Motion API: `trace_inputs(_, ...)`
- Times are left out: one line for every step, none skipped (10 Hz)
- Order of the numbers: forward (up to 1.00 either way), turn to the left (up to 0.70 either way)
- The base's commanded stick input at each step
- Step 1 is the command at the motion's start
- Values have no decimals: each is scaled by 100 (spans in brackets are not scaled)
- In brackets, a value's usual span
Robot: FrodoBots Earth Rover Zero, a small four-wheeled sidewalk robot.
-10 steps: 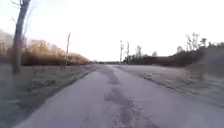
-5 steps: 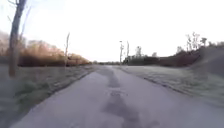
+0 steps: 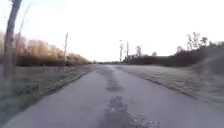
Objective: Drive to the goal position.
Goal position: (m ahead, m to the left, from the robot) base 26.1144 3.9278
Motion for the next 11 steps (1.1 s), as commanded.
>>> trace_inputs(85, 0)
trace_inputs(85, 0)
trace_inputs(85, 0)
trace_inputs(85, 0)
trace_inputs(85, 0)
trace_inputs(85, 0)
trace_inputs(85, 0)
trace_inputs(85, 0)
trace_inputs(85, 0)
trace_inputs(85, 0)
trace_inputs(85, 0)
